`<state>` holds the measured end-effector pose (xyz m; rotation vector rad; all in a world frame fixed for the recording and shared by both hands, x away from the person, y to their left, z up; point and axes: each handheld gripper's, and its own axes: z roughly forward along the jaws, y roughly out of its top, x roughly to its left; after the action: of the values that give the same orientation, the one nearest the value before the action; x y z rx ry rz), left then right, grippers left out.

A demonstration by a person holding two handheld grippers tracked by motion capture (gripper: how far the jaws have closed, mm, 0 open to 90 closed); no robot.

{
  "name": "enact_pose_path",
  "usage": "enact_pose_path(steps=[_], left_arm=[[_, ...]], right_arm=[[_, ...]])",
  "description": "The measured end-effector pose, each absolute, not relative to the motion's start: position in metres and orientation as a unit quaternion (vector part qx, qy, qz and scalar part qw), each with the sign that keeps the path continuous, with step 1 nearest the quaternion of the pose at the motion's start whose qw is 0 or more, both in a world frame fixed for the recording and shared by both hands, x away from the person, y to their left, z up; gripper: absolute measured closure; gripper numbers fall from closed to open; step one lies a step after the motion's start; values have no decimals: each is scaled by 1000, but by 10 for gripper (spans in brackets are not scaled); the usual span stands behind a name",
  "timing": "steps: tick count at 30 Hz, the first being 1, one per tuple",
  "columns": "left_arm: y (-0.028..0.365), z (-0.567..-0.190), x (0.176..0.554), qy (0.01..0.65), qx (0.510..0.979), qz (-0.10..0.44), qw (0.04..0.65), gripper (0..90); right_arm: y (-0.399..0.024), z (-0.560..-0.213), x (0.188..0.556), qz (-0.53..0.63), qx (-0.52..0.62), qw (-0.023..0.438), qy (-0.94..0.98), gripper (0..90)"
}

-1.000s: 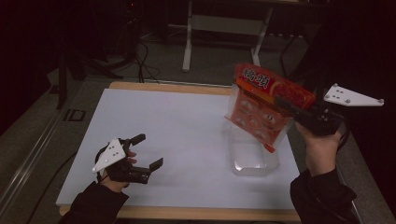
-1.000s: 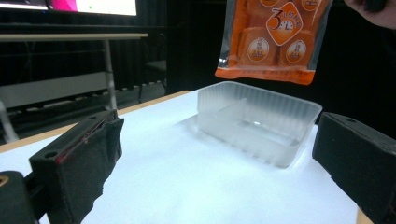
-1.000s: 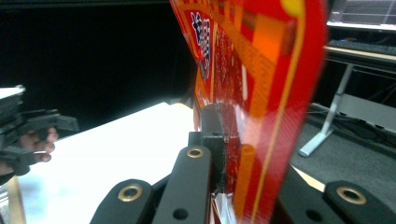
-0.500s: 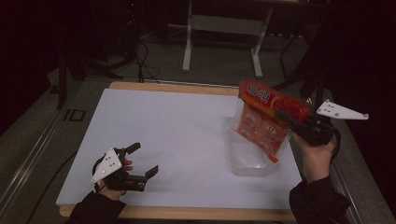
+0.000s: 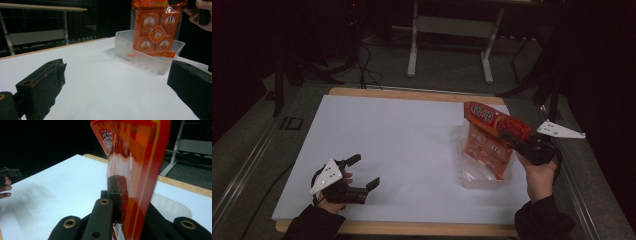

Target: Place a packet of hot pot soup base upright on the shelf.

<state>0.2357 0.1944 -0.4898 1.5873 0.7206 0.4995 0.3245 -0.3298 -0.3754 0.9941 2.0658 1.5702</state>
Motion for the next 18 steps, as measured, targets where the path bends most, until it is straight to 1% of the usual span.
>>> enact_pose_path(steps=[9, 18], left_arm=[[194, -492, 236, 316, 688, 210, 618, 21], [193, -492, 236, 317, 690, 209, 616, 21]], right_arm=[[-336, -395, 331, 562, 372, 165, 720, 900], [-343, -396, 337, 545, 386, 203, 716, 889]])
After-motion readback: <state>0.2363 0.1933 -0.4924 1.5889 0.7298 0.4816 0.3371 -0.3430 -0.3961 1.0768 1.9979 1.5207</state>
